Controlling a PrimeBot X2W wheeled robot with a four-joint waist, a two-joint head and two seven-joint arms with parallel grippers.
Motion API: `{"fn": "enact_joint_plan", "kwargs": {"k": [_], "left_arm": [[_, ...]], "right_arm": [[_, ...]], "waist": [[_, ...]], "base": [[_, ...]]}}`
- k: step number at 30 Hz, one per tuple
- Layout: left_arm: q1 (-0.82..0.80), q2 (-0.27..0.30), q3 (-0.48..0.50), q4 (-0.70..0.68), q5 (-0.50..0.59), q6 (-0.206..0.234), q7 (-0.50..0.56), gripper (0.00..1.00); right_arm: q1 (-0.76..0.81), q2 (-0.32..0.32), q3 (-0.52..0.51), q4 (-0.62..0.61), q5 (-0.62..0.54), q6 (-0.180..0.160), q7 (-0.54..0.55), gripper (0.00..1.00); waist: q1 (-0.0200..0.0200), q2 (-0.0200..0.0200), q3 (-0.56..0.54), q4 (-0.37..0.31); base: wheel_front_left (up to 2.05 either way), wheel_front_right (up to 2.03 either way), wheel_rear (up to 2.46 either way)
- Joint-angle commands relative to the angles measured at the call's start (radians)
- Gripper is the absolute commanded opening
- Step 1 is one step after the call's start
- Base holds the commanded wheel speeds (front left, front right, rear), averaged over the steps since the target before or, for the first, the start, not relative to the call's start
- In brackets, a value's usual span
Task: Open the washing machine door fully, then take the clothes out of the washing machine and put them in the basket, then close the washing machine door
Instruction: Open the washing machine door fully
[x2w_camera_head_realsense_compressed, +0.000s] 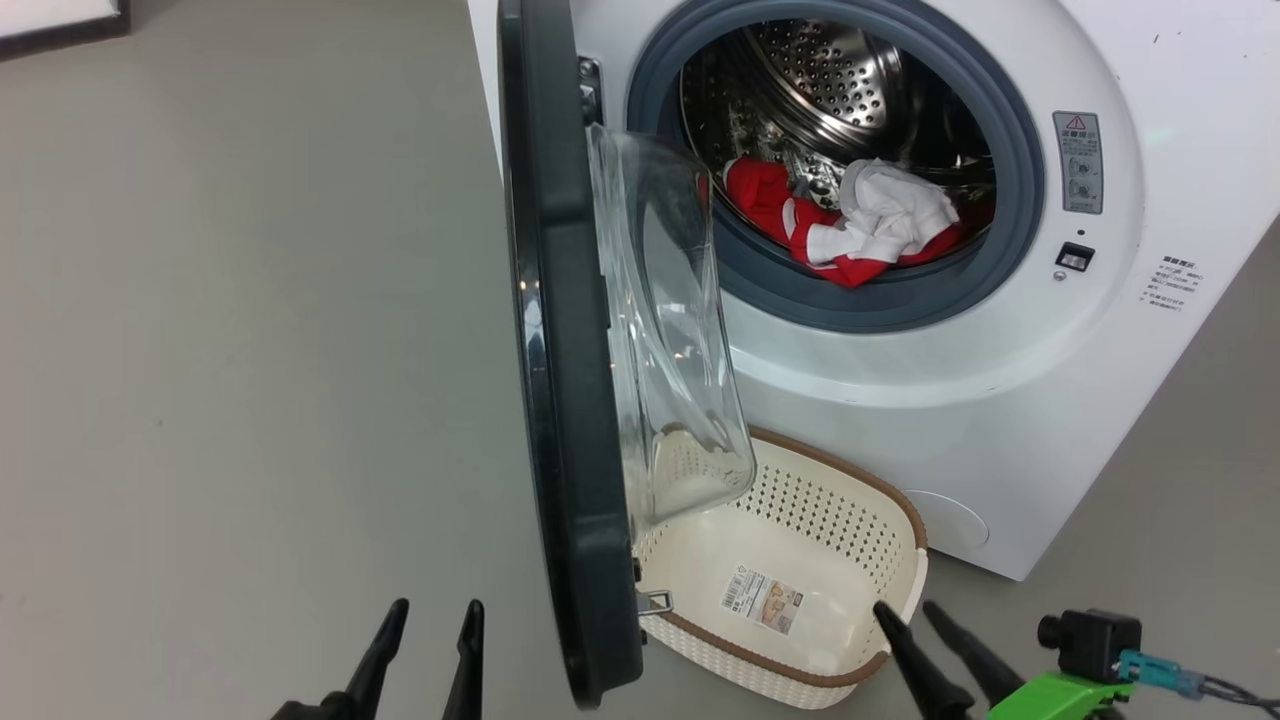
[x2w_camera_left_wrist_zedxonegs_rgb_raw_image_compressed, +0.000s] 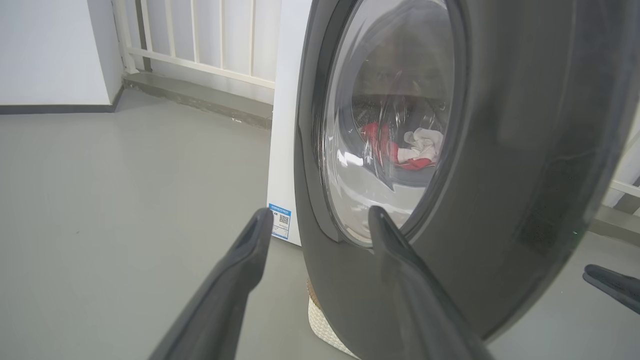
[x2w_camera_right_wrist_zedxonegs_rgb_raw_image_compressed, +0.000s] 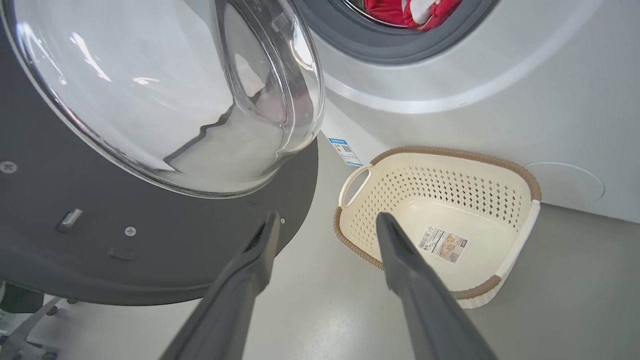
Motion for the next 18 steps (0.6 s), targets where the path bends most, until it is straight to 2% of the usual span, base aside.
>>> {"fn": "enact_joint_plan", "kwargs": {"k": [1,18], "left_arm": [[-0.02,0.005,0.034,-0.019,0.013,-0.008,-0.012,1.0],[-0.024,0.005,0.038,-0.027,0.012,-0.006,-0.012,1.0]], "right_arm": [[-0.03,-0.01,-0.008,-0.029,-0.036,0.008,-0.014,1.0],[0.119,0.118,-0.354,-0.21,-0.567,0.008,-0.015,1.0]], "waist": [[0.0,0.0,-0.002,-0.002],[0.0,0.0,0.005,-0.003]], "base": [[0.0,0.0,0.0],[0.0,0.0,0.0]]}}
